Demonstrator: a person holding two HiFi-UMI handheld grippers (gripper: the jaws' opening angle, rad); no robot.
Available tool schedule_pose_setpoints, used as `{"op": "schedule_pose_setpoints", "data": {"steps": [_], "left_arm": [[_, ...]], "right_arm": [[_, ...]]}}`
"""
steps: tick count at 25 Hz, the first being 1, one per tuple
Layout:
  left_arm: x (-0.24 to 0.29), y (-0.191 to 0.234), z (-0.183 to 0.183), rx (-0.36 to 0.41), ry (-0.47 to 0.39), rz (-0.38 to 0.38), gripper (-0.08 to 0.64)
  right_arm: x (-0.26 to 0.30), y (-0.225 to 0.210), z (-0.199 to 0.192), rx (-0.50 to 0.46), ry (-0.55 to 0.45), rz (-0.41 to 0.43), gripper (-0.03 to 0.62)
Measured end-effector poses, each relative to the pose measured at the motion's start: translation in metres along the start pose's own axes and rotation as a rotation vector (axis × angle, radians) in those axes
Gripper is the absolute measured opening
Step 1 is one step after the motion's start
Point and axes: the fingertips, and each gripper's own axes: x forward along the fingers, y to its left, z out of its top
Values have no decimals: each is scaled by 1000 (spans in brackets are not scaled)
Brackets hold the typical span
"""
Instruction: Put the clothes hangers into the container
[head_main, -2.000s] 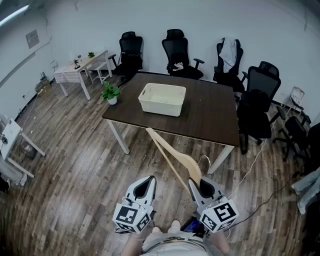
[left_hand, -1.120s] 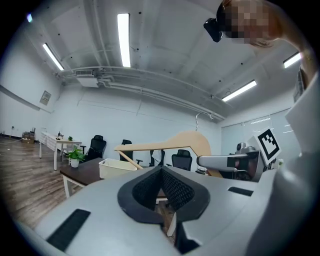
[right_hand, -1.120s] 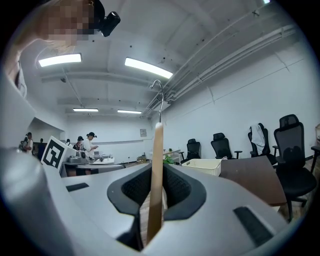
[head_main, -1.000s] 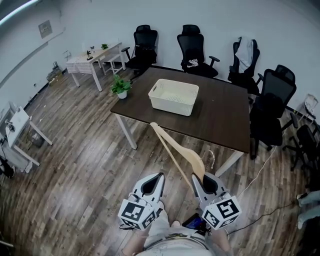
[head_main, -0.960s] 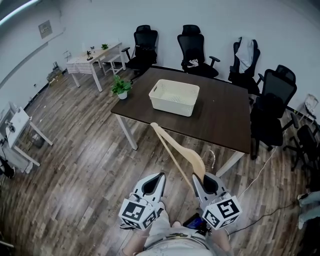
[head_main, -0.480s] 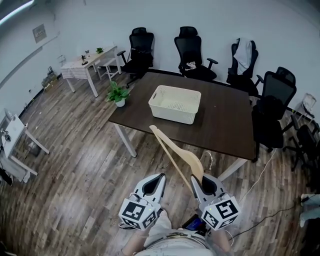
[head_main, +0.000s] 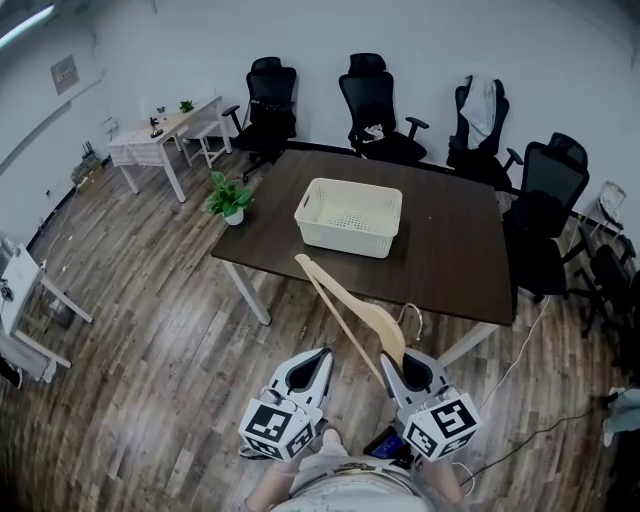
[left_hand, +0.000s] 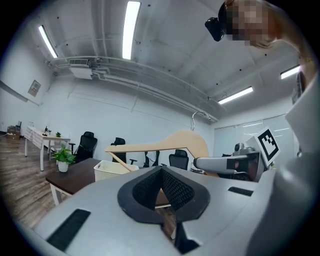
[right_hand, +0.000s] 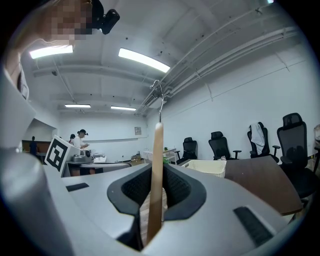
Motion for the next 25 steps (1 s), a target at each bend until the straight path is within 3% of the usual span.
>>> {"op": "schedule_pose_setpoints", "data": {"steps": [15, 25], "left_arm": [[4, 47, 3, -12, 11, -15, 11], [33, 70, 5, -23, 13, 11, 11]], "right_arm": [[44, 3, 0, 18, -7, -32, 60], [71, -24, 5, 22, 5, -24, 60]]}}
